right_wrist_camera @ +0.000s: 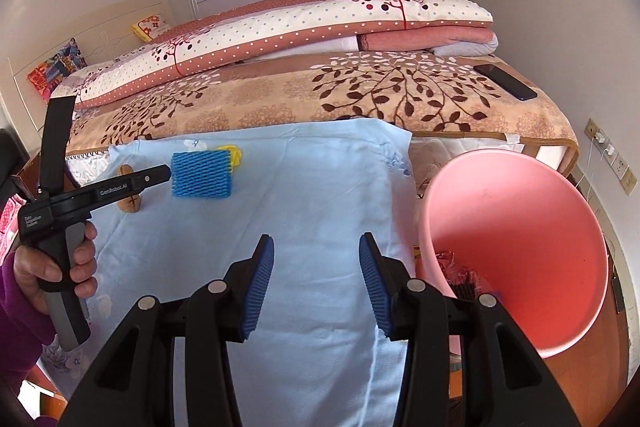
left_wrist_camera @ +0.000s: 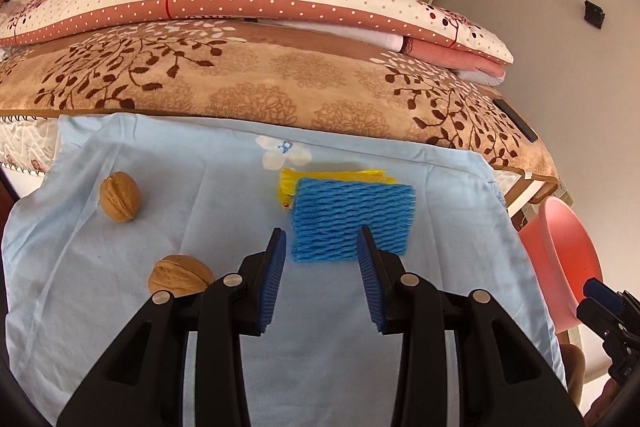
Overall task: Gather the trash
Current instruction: 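Move both open grippers back over the blue foam net and walnuts, then pinch the edge of the blue foam net with the left gripper, lifting it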
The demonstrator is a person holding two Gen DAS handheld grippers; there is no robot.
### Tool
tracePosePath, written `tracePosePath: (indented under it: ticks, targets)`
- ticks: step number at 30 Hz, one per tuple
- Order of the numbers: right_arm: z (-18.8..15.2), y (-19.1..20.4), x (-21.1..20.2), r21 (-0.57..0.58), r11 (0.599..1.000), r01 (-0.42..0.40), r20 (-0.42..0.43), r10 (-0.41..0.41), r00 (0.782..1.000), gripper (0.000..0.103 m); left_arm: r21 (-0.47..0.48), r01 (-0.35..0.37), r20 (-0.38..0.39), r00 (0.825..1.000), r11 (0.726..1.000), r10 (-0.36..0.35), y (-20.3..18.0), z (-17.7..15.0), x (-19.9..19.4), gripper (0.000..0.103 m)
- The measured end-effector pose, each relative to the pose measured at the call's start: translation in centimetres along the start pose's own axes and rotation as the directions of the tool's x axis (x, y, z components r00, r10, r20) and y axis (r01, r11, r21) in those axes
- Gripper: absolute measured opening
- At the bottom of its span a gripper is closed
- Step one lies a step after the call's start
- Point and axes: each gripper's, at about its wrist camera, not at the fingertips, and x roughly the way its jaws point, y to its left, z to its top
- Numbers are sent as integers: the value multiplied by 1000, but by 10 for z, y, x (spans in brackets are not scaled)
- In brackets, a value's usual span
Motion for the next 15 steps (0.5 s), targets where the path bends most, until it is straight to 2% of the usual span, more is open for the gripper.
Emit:
tracePosePath:
  ticks: [6,7,11,14,15]
  targets:
    - [4,7,12,-3,1000,-4,-22,4,1000,44,-10,5,-20,1000,1000,-5,7,6,25,37]
    - [5,6,14,0,1000,-6,-26,6,1000,44,7,9,1,1000,1000,-9,6,7,25,37]
    - [10,6,23,24,1000,-12,-45,14,999,44,2,86,-34,996,996,-85,2,6,31,37]
    - [14,6,28,37,999,-20,-50,22,999,44,51,70,-32,997,996,-69,-6,0,31,36]
    - [15,7,30,40,999,-23,-51,25,998,44,48,80,-36,996,996,-78,-6,-1,31,23]
